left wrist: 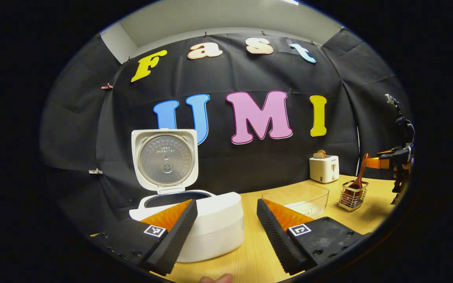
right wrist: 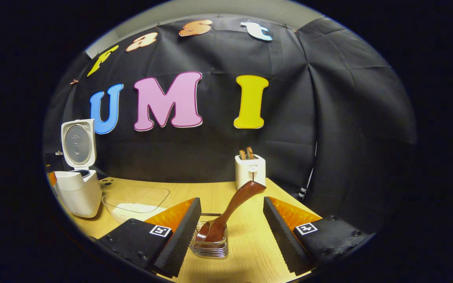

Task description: Close the left gripper, press the button to open the rice cooker; take a wooden spoon from the chopstick holder with the right hand, scoop a spoonful of rice and pour it into the rice cooker, then put the wooden spoon back into the chopstick holder.

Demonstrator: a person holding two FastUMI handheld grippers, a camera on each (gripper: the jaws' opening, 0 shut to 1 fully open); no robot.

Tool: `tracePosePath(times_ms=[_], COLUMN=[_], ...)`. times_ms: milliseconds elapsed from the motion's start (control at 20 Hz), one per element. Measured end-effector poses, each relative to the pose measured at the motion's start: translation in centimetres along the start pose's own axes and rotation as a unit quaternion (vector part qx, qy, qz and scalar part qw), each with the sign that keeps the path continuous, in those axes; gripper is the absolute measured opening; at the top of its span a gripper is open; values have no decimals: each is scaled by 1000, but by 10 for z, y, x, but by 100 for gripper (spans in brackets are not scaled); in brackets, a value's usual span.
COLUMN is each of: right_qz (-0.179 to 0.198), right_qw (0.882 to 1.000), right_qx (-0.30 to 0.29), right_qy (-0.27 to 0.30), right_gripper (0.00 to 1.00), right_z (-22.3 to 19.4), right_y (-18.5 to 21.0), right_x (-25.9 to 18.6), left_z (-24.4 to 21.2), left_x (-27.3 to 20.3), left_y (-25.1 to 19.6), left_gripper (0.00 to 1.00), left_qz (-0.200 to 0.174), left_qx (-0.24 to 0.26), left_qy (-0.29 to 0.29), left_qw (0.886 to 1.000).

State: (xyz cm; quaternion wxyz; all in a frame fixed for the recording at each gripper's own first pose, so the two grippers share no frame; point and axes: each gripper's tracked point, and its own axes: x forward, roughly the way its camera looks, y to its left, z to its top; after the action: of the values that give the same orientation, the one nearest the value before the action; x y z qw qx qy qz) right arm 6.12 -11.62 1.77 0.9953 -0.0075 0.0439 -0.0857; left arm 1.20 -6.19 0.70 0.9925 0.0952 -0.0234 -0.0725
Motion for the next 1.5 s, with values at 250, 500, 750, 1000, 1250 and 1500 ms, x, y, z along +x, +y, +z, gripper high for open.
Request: tracePosePath(times_ms=[250,500,750,1000,1250,1500], right_qz=[-4,-11,-6,3,21,39], right_qw=[998,993,991,990,999,999], right_qx=[40,92,103,114,41,24], right_qy=[47,67,80,83,26,-12], right_gripper=[98,97,82,12,21,20], right_z=[-30,-38,-38,-30,17,60], right_y=[-2,-6,1,15,37,64], right_x=[42,78,96,97,82,77], left_z=[3,-13,-27,-30,-40,-50], left_x=[6,13,16,16,13,5], left_y=[-2,1,-3,-3,-3,6], left_gripper=[98,97,97,96,97,96], left_qz=[-8,-5,-9,-14,-26,-29], left_qx=[2,8,-7,-5,-18,-46], left_qy=[-6,9,23,18,22,32], left_qw=[1000,1000,1000,1000,999,998])
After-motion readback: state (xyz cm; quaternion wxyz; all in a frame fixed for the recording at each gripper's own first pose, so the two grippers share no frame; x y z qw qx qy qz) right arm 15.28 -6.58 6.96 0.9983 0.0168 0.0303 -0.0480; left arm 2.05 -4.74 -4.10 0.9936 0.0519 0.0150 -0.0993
